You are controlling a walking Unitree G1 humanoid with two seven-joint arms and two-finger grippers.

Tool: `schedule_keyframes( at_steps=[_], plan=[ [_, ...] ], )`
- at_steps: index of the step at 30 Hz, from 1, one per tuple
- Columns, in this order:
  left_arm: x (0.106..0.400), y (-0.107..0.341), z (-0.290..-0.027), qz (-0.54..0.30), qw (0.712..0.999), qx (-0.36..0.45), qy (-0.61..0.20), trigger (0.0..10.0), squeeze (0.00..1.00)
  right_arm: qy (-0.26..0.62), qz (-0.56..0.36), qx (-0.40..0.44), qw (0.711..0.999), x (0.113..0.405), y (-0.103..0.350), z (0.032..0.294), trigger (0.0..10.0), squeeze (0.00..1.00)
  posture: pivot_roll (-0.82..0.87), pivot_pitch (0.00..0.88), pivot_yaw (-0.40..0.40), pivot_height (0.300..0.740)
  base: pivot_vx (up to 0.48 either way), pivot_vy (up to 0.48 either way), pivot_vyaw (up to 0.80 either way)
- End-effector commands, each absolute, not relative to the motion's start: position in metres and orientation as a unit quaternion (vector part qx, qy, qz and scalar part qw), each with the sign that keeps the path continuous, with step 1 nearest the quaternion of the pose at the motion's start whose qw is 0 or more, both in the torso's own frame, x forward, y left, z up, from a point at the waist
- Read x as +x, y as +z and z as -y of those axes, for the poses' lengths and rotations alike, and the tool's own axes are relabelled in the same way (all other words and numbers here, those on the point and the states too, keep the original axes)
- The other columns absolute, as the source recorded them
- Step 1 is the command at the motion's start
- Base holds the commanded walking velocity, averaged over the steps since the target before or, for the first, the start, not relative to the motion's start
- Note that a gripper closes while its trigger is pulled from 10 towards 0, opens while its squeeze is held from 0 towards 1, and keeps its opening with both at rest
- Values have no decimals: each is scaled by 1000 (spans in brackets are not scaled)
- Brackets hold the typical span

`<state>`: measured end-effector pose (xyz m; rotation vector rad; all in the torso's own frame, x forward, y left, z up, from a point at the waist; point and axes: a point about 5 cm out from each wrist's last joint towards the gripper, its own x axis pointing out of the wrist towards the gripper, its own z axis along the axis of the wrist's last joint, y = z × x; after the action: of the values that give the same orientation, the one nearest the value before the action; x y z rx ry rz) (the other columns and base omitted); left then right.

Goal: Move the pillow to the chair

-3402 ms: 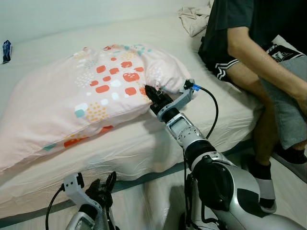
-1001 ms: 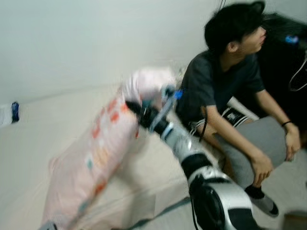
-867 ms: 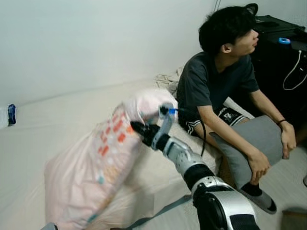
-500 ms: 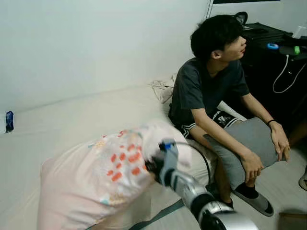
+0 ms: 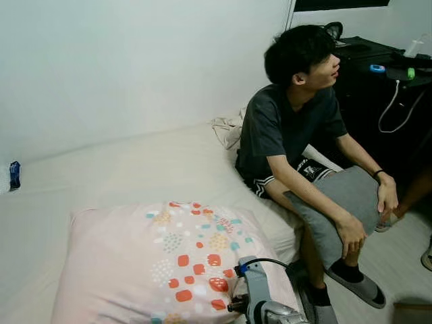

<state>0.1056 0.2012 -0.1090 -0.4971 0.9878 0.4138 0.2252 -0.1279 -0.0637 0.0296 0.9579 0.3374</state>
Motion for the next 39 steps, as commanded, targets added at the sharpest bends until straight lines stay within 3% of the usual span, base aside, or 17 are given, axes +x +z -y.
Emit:
schedule_keyframes(
  at_steps=[1,6,9,10,11,12,13,14,16,18,22,25,30,39],
  plan=[
    [101,-111,-200,-478,826,-228,193,10000,0,148,-480,8,865,215,-71,135,10000,0,26,45,-70,740,0,0,0],
    [99,-111,-199,-484,826,-219,189,10000,0,163,-473,-14,866,216,-70,133,10000,0,27,45,-69,740,0,0,0],
    [100,-111,-198,-482,827,-220,186,10000,0,126,-416,44,899,239,-55,132,10000,0,38,47,-73,740,0,0,0],
    [100,-111,-198,-481,828,-221,186,10000,0,106,-384,3,917,255,-44,138,10000,0,39,46,-70,740,0,0,0],
    [100,-111,-198,-481,828,-221,186,10000,0,106,-384,3,917,255,-44,138,10000,0,39,46,-70,740,0,0,0],
    [101,-111,-199,-481,828,-220,185,10000,0,89,-329,-130,931,279,-24,147,10000,0,36,47,-65,740,0,0,0],
    [100,-111,-199,-481,828,-220,185,10000,0,88,-302,-196,929,289,-16,150,10000,0,36,47,-65,740,0,0,0],
    [100,-111,-199,-481,828,-220,185,10000,0,88,-302,-196,929,289,-16,150,10000,0,36,47,-65,740,0,0,0],
    [99,-111,-199,-484,829,-215,181,10000,0,49,-224,-209,951,322,20,150,10000,0,26,44,-57,740,0,0,0],
    [99,-111,-199,-485,829,-213,179,10000,0,35,-150,-155,976,350,58,143,10000,0,24,45,-55,740,0,0,0],
    [99,-111,-200,-485,829,-213,179,10000,0,39,-100,-107,988,366,87,136,10000,0,22,44,-55,740,0,0,0],
    [102,-111,-199,-483,830,-213,178,10000,0,82,-40,14,996,384,126,116,10000,0,22,42,-58,740,0,0,0],
    [104,-111,-195,-485,832,-211,167,10000,0,120,12,57,991,394,157,102,10000,0,16,29,-66,740,0,0,0],
    [104,-111,-196,-487,832,-207,164,10000,0,153,25,86,984,397,167,96,10000,0,7,9,-68,740,0,0,0]
  ],
)
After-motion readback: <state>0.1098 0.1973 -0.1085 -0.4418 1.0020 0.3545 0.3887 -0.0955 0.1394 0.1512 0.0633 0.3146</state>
